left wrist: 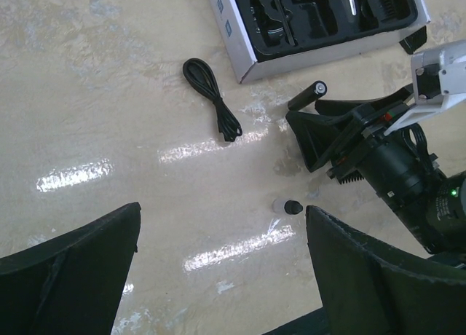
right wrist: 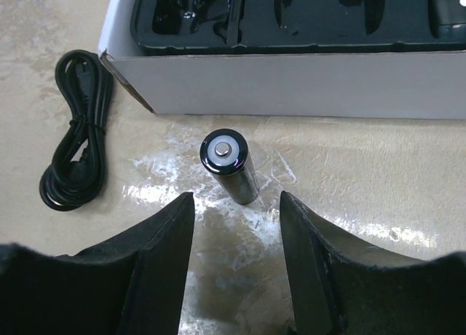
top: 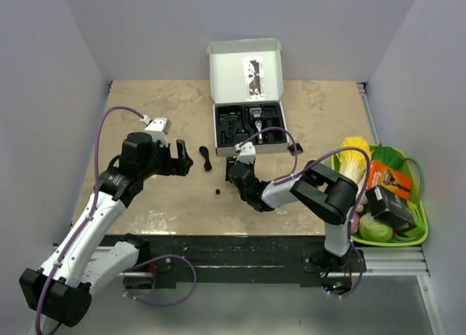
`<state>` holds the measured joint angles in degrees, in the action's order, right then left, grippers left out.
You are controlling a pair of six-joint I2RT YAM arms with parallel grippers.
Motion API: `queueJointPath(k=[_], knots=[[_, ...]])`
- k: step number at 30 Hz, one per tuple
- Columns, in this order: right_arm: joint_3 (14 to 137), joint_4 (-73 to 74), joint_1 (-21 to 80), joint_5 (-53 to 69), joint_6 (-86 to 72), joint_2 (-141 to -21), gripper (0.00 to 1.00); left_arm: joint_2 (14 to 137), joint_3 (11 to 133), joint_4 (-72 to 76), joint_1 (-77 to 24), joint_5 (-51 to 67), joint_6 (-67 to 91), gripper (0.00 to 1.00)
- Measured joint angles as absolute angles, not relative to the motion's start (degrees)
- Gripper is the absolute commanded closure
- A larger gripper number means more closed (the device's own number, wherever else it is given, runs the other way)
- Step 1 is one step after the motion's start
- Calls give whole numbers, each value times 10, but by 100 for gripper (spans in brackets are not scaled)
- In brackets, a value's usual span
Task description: Sort the hair-cutting tools
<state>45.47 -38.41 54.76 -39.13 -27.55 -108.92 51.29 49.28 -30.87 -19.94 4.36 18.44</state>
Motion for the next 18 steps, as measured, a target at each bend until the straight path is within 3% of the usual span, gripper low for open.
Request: queueJointPath(k=[18], knots=[[479,-418,548,-404,-231,-1122,69,515,489,-309,-199,43,184,1]])
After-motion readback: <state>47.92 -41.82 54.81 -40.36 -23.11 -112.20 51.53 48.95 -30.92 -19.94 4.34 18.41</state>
